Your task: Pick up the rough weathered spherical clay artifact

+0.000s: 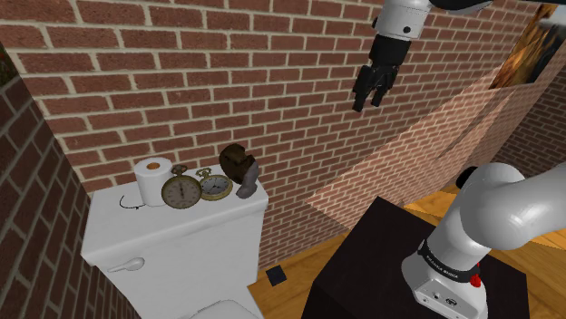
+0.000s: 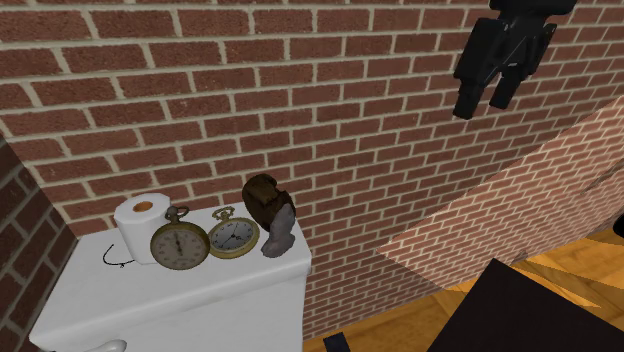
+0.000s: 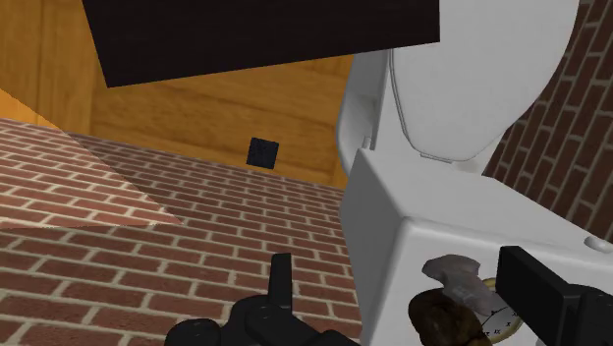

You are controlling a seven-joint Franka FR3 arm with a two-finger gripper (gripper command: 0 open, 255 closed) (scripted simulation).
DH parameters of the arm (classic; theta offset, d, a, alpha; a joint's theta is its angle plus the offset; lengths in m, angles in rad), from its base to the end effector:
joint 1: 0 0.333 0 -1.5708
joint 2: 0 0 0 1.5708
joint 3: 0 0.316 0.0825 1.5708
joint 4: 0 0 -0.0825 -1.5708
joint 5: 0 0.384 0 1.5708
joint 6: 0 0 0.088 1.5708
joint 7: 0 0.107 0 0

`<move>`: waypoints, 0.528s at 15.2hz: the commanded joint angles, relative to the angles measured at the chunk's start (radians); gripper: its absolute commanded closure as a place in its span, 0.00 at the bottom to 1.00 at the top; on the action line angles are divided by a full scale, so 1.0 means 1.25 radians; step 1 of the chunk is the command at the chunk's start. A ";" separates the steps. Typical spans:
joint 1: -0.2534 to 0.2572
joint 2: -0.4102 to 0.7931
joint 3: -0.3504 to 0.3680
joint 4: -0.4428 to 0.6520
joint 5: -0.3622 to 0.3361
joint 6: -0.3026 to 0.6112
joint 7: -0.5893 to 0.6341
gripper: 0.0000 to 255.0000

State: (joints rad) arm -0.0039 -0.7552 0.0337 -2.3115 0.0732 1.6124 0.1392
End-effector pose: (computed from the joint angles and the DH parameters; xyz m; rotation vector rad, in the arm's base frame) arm 0.3198 0.0205 0.6057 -3.0807 0.1834 -0.0797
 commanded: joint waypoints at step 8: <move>0.014 0.188 0.060 0.049 -0.006 0.133 0.031 0.00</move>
State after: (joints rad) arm 0.0084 -0.5519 0.0919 -2.2624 0.0657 1.7595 0.1639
